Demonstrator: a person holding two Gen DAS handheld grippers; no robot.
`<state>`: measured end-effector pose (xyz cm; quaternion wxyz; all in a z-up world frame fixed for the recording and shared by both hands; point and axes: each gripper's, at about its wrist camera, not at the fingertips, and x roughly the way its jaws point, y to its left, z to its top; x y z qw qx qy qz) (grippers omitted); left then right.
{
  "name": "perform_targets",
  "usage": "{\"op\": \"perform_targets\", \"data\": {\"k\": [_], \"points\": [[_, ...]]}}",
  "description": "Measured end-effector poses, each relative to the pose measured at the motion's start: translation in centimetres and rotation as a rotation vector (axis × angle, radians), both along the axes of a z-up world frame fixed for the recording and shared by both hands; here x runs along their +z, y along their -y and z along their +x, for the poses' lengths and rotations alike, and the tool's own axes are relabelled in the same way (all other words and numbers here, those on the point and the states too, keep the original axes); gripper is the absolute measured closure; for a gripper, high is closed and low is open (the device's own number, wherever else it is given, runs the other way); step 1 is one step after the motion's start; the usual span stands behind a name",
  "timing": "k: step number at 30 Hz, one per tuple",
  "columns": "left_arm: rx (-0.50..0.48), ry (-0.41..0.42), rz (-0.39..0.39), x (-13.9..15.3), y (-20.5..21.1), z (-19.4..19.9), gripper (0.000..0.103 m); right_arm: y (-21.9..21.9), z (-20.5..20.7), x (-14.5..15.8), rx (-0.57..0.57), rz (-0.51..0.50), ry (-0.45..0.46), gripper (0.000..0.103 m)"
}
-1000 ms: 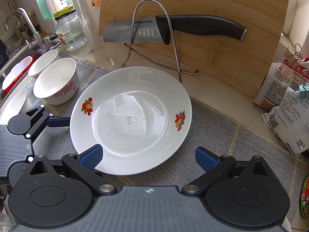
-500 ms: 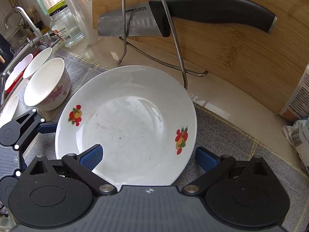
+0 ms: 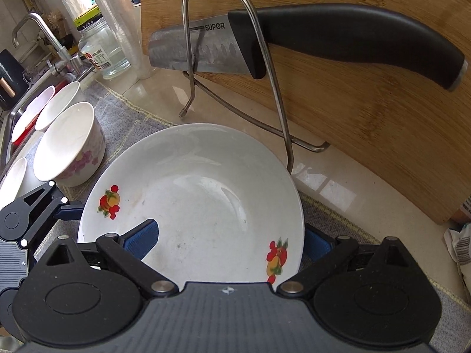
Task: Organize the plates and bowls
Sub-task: 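Close the right gripper on that plate's rim and lift it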
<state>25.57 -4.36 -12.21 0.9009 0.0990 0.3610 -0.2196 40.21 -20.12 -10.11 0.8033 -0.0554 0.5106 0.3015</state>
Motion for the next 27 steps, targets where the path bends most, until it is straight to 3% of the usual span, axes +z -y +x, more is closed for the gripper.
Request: {"op": "perform_targets", "data": {"k": [10,27], "points": [[-0.008,0.001,-0.004,0.1,-0.3,-0.5,0.001,-0.2,0.9,0.2,0.023,0.018,-0.002,0.009],[-0.013,0.008,-0.004,0.3,-0.4,-0.9,0.002,-0.6,1.5,0.2,0.026,0.036,0.005,0.01]]}}
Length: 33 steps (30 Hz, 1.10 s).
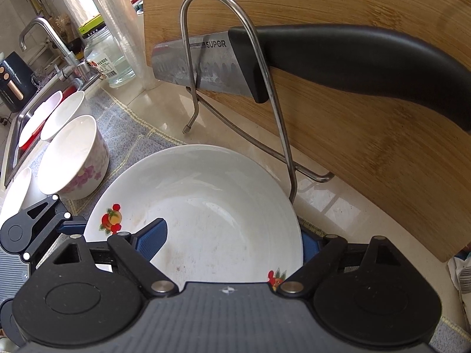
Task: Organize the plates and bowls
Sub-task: 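Close the right gripper on that plate's rim and lift it, then carry the plate with the right gripper over the stacked plates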
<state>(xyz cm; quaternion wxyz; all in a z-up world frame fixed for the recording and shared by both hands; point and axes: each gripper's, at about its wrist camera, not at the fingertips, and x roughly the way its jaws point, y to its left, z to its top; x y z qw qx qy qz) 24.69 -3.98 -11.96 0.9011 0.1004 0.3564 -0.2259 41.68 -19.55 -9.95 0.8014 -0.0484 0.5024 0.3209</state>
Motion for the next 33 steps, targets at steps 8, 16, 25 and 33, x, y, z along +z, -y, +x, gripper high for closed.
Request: {"op": "perform_targets", "data": {"k": [8,16,25,33], "points": [[-0.03,0.01,-0.001,0.4,0.3,-0.2,0.003,-0.1,0.0,0.0,0.004,0.0,0.001,0.01],[-0.033,0.003,-0.006,0.4,0.3,-0.3,0.003,-0.3,0.0,0.1,-0.002,-0.008,0.006,0.01],[-0.043,-0.006,0.005,0.5,0.4,-0.1,0.003,-0.4,-0.4,0.2,0.003,-0.023,0.009,0.01],[-0.052,-0.009,0.015,0.9,0.5,-0.5,0.003,-0.4,-1.2,0.4,0.011,-0.029,0.003,0.01]]}}
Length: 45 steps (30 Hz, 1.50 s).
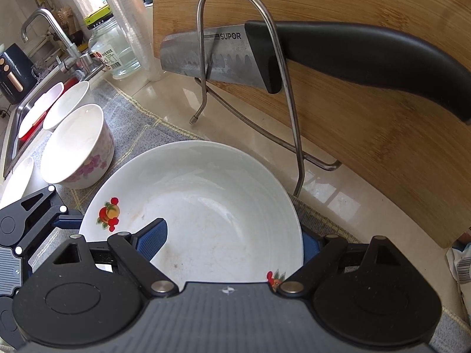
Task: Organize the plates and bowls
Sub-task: 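Carry the plate with the right gripper over the stacked plates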
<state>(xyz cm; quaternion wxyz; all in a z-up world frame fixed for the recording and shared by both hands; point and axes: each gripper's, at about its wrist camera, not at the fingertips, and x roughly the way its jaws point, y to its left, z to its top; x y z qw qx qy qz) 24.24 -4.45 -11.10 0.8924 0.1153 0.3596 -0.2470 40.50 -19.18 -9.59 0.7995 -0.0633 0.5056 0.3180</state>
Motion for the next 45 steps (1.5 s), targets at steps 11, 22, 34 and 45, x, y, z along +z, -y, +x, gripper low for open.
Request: {"op": "perform_targets", "data": {"k": [11,22,34,45], "points": [[-0.001,-0.004,0.006,1.2,-0.3,-1.9,0.003,-0.2,-2.5,1.5,-0.001,0.019,0.006,0.01],[-0.005,-0.01,0.027,2.6,-0.5,-4.7,0.003,0.0,-6.3,2.7,-0.011,0.054,-0.003,0.01],[-0.038,0.024,0.065,4.4,0.0,-7.7,0.003,0.7,-9.8,4.3,-0.02,0.071,0.027,0.01],[-0.089,0.053,0.083,5.6,1.5,-9.6,0.003,2.8,-12.4,5.5,-0.061,0.086,0.061,0.01]]}}
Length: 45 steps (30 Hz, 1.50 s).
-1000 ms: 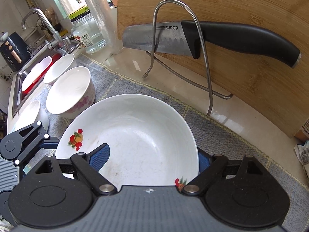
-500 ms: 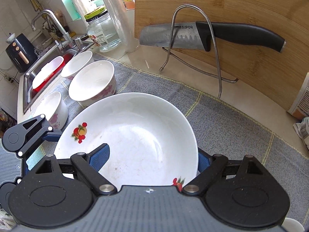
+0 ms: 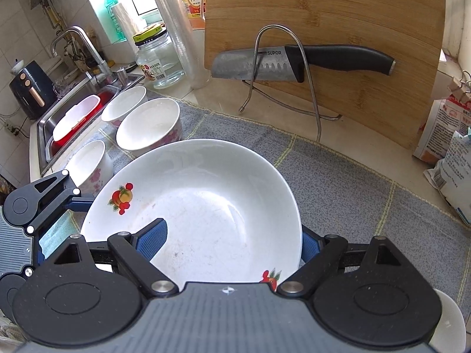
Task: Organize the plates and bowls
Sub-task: 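Carry the plate with the right gripper over the stacked plates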
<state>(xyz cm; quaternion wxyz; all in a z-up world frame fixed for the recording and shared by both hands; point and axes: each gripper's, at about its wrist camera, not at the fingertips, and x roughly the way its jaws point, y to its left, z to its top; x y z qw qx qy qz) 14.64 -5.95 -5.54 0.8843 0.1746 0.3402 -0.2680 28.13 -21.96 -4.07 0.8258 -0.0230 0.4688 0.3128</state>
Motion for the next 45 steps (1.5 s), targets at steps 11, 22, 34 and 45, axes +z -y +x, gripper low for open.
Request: {"op": "perform_targets", "data": {"k": [11,22,34,45], "points": [[-0.078,0.018,0.007,0.9,2.7,-1.7,0.003,3.6,-3.0,1.1,-0.074,0.003,0.028,0.01],[-0.183,0.018,0.005,0.8,6.7,-2.6,0.003,8.2,-6.1,1.5,-0.179,-0.003,0.036,0.01],[-0.292,0.003,0.005,-0.1,10.6,-2.5,0.003,13.4,-8.9,0.8,-0.294,-0.013,0.022,0.01],[-0.345,-0.025,0.023,-1.0,12.5,-1.7,0.003,16.0,-9.4,-0.6,-0.347,-0.015,-0.004,0.01]]}}
